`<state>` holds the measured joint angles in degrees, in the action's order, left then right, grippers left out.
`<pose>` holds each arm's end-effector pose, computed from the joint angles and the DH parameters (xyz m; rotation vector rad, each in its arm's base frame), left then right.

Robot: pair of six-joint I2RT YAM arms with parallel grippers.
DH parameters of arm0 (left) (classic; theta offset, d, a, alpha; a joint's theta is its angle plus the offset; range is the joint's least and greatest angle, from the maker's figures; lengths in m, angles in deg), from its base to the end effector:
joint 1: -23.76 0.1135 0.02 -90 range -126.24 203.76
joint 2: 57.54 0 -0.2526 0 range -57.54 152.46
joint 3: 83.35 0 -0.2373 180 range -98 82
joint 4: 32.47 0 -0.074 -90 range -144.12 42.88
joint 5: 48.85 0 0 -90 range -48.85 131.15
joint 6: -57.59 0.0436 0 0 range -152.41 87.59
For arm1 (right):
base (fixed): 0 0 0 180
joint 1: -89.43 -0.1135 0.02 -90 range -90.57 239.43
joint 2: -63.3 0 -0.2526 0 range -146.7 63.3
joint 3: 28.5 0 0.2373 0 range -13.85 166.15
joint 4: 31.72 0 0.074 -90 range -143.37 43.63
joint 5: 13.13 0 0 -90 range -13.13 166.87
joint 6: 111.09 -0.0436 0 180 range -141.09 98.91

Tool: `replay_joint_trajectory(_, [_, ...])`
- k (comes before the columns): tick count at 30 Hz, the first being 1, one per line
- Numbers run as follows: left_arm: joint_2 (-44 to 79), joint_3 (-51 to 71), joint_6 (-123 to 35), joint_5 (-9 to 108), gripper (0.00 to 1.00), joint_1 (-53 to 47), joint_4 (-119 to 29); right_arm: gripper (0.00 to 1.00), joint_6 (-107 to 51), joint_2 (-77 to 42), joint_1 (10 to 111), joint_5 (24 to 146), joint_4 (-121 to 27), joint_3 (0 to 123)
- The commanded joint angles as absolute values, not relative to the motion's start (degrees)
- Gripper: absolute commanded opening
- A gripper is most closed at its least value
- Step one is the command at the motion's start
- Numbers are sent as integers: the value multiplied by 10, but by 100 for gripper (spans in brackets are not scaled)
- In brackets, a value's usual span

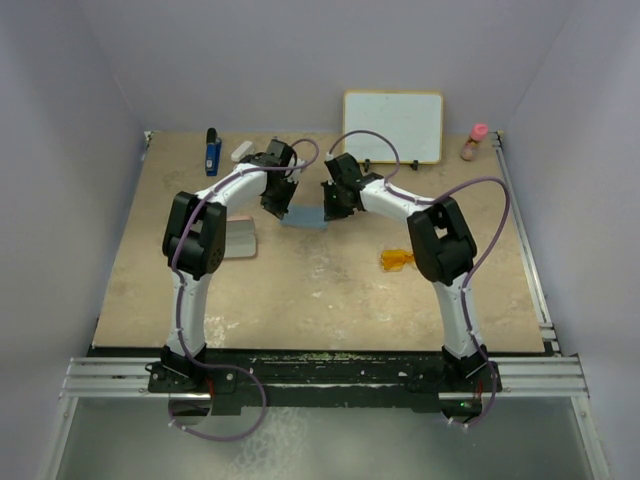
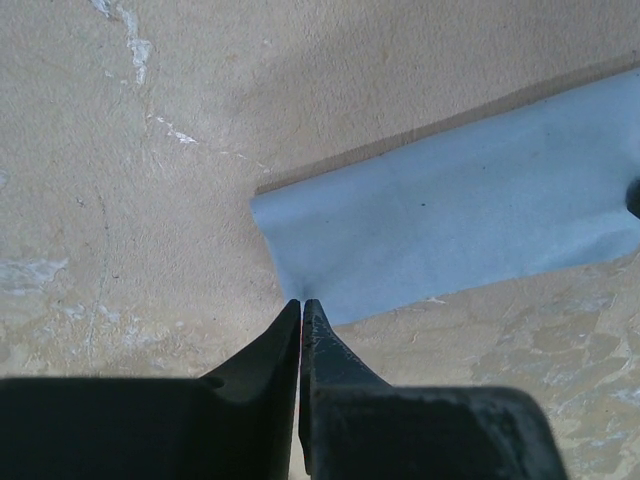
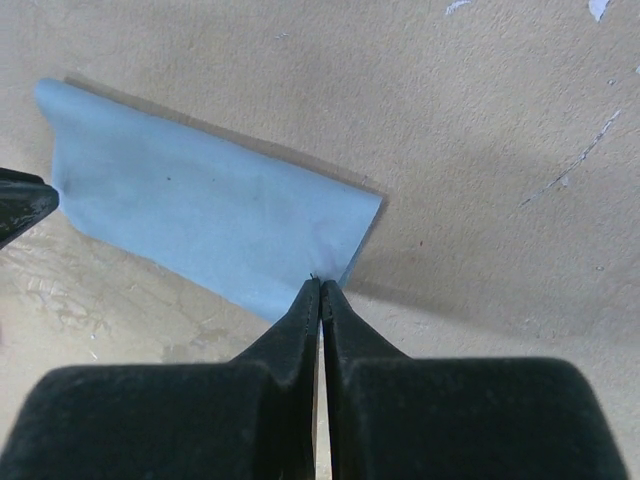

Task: Organize the sunglasses
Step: Fold the glasses cleaning cloth at the center of the board.

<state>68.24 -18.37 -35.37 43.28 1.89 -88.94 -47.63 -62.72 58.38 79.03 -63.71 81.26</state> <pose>0.4136 -0.1678 0.1657 0.4630 2.7173 -0.1694 0.4058 0.2462 0.1636 -0.1152 2.4726 0.4956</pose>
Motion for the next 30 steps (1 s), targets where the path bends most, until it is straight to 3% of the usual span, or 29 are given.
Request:
replay_joint_trajectory(1, [650,-202,-357,421,4,21,-881,0,-465,-588,586,791,-645,812])
replay_joint_trajectory(3, [648,-203,-356,419,4,21,-881,3,-462,-586,585,796,-644,810])
replay_joint_trajectory(12, [645,-213,-351,403,4,22,-884,41,-458,-580,583,825,-651,794])
replay_joint_trajectory(16, [645,-232,-349,394,8,27,-892,43,-482,-546,583,814,-618,749])
replay_joint_trajectory(25, [643,-257,-339,411,44,39,-890,57,-463,-577,594,791,-627,824])
replay_joint_trajectory(30, [660,-270,-336,409,47,47,-894,57,-455,-628,599,779,-642,875])
